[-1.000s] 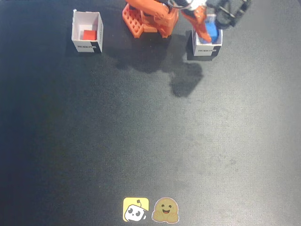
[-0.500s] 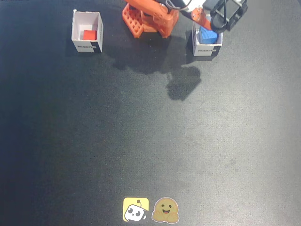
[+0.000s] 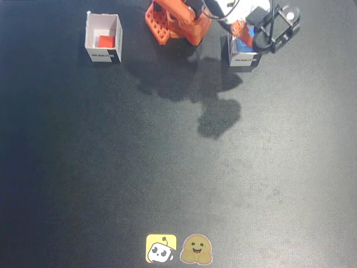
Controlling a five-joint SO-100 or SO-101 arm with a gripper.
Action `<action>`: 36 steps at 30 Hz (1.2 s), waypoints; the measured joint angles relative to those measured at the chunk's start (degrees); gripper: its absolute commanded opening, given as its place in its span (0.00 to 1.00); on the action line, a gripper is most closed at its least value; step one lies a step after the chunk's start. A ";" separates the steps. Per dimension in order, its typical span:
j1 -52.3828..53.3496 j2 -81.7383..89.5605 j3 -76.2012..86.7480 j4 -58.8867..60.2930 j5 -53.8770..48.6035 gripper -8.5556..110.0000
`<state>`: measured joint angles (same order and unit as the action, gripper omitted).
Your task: Put the red cube in the right box and the blue cube in the left box.
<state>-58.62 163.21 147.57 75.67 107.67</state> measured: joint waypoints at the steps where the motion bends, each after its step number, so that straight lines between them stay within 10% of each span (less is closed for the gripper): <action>1: 1.32 -0.35 0.00 -0.53 0.35 0.07; 36: 58.45 -9.93 -2.81 -3.34 -12.39 0.07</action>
<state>-0.18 153.28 144.76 72.33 95.27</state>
